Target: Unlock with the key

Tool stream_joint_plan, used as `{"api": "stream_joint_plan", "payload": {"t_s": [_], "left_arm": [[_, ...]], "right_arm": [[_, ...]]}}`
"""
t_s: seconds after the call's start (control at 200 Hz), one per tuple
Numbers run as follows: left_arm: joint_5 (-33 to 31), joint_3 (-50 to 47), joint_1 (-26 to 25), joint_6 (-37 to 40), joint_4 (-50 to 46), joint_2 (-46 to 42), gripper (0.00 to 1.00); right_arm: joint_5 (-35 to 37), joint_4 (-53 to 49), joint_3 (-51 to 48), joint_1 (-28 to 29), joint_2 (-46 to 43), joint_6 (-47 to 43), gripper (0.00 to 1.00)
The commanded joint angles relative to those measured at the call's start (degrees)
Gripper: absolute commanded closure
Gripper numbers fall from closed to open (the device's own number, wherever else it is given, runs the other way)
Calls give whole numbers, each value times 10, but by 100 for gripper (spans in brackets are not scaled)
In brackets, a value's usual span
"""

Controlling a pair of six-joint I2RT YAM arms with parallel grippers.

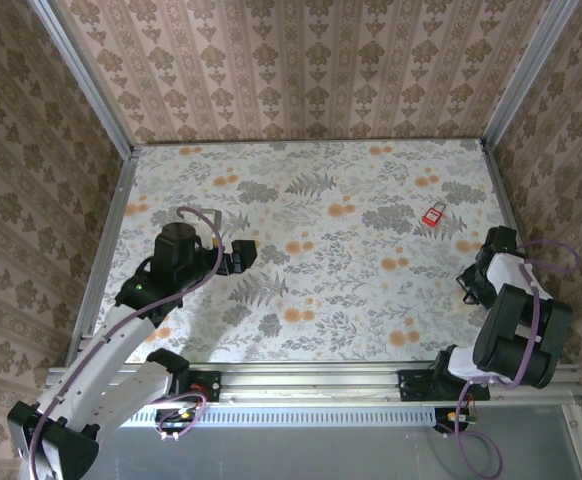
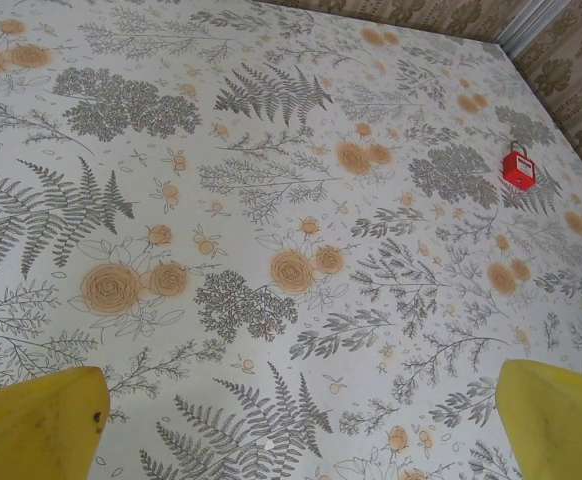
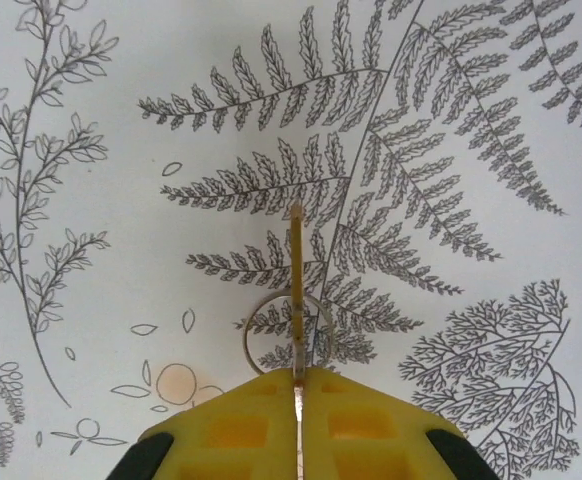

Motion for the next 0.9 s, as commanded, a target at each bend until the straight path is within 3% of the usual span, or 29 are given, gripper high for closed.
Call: {"api": "stream_joint_plan", "payload": {"t_s": [0.0,0.345,0.515,0.655,0.895], "left_arm": [[0,-10,5,1,25,-3,0],[11,-33,1,-18,63,4,0],[24,-48,-14,-44,106,19,0],[35,-57,-46,-81,165,48,0],[73,-54,-129,-169,311,123,0]], "right_arm": [[-24,-13,-15,8,-23,-5,100],[-148,-58,0,30,-132,-21,100],[-272,-56,3,56,-203,-19,100],[-361,-37,13,112,-268,7,100],[-392,53,39,242,-312,94,100]]}}
